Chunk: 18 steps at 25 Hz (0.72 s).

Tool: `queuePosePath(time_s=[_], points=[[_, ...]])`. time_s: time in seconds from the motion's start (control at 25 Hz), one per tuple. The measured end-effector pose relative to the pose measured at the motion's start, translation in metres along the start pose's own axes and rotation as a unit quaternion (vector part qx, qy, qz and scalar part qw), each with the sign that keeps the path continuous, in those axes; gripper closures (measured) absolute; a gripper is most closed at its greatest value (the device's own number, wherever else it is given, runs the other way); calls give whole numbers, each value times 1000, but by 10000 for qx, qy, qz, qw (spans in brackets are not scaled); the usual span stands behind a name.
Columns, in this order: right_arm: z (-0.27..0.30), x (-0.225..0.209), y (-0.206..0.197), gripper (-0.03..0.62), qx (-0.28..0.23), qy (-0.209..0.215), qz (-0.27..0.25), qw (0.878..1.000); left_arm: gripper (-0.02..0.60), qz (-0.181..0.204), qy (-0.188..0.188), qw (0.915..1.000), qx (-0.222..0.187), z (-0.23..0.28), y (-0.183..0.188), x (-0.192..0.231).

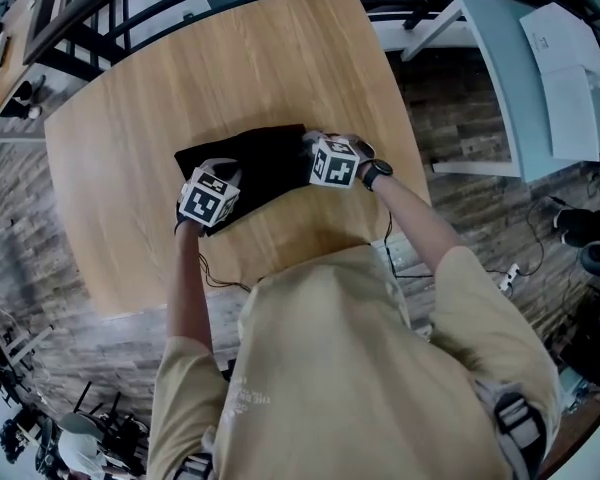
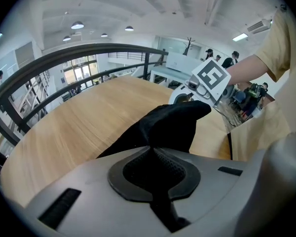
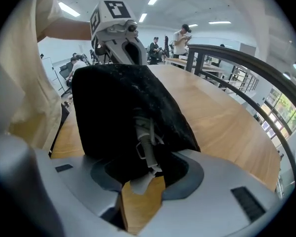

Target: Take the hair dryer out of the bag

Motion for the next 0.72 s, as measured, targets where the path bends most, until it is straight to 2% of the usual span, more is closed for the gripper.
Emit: queuePosePath(time_s=[0.16, 0.4, 0.72], points=[[10, 1, 1, 457, 158, 61, -345, 9993, 558, -57, -9, 10000, 16, 2, 1, 1], [14, -2, 0, 476, 185, 141, -512, 9984, 558, -121, -21, 9999, 58, 6, 0, 3], [2, 4, -2, 501, -68, 144, -434, 9989, 559, -442, -136, 9986, 262, 13, -3, 8]])
Point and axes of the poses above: the fingertips, and each gripper's own axes: z forward along the fingers, x to its left, y out of its top, the point moved 7 cm from there along -z, backward along the fingers, and after that the axes turned 7 degrees about -z, right-handed, at the moved point
